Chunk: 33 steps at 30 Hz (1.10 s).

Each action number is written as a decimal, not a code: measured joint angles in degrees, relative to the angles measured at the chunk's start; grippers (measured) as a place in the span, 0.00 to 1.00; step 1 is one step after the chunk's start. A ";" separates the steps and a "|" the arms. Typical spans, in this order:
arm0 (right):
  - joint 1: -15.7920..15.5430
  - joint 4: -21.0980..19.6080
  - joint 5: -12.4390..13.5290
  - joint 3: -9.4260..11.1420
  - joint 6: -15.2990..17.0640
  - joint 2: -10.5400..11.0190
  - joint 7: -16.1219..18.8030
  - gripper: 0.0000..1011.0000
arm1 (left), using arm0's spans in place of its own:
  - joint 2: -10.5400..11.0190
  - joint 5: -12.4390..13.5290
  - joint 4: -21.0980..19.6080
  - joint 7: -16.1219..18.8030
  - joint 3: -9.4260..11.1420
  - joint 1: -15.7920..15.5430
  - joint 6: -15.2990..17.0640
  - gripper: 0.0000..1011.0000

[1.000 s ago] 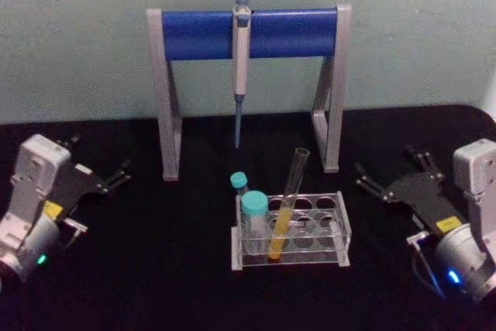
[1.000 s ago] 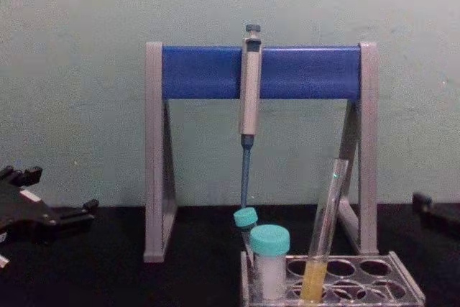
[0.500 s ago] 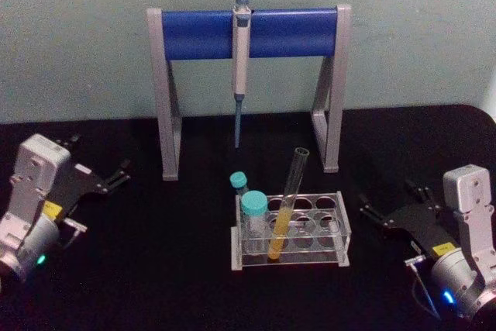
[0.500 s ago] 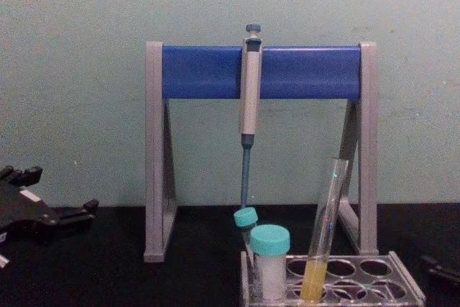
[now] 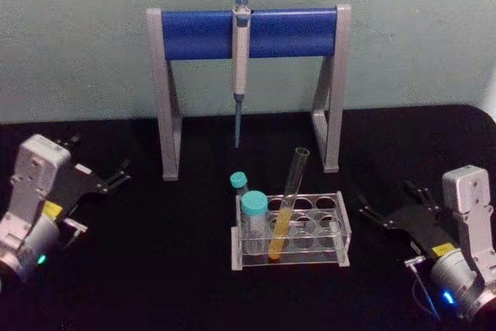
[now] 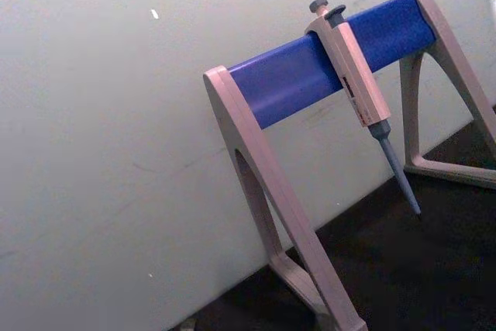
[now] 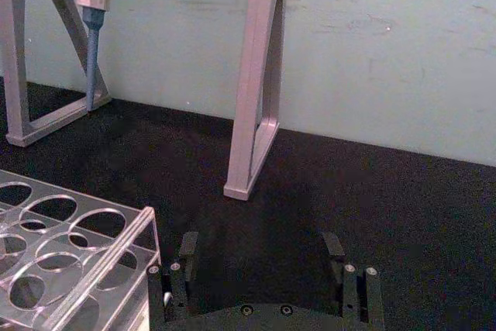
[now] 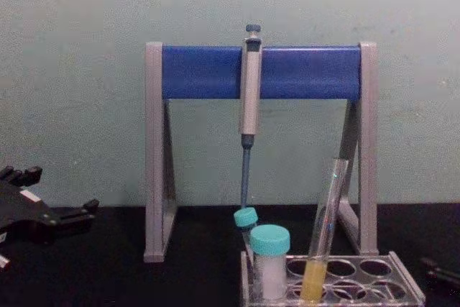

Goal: Pick up the test tube from the test tube rack, shake it, then place it back into the test tube rack.

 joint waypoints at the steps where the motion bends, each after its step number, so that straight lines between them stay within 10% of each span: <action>1: 0.00 -0.01 0.00 0.00 0.00 0.01 0.00 0.99 | 0.00 0.00 0.00 0.00 0.00 0.00 0.00 0.99; 33: -0.02 -0.19 0.12 -0.08 -0.10 0.09 -0.06 0.99 | 0.00 0.00 0.00 0.00 0.00 0.00 0.00 0.99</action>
